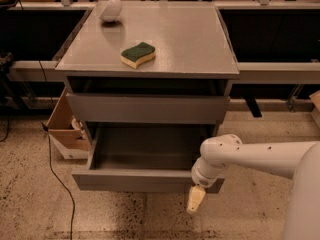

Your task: Open middle drawer

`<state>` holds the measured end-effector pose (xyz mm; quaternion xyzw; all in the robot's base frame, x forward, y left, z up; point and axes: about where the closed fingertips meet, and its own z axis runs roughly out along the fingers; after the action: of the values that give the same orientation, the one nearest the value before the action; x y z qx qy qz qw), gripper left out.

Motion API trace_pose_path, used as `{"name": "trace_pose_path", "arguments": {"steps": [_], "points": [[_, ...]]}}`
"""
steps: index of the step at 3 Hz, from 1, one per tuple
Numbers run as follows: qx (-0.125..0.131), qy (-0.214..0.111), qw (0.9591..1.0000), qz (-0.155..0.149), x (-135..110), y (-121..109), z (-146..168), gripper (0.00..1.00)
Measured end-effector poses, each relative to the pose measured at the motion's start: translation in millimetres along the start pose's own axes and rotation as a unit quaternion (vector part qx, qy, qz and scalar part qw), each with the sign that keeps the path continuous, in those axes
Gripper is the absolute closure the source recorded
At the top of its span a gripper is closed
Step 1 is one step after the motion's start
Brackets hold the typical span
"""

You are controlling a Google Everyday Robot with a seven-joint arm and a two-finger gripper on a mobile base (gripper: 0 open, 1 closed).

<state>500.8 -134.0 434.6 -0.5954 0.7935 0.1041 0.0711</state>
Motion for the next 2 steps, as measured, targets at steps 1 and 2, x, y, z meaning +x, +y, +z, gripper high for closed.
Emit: {"name": "trace_pose_path", "arguments": {"steps": [1, 2], "points": [[-0.02, 0.016, 0.9997, -0.001, 9.1, 16.3, 9.5, 0.0], [-0.036, 0.03, 0.9989, -0.002, 18.6, 29.9, 13.2, 0.11]]}}
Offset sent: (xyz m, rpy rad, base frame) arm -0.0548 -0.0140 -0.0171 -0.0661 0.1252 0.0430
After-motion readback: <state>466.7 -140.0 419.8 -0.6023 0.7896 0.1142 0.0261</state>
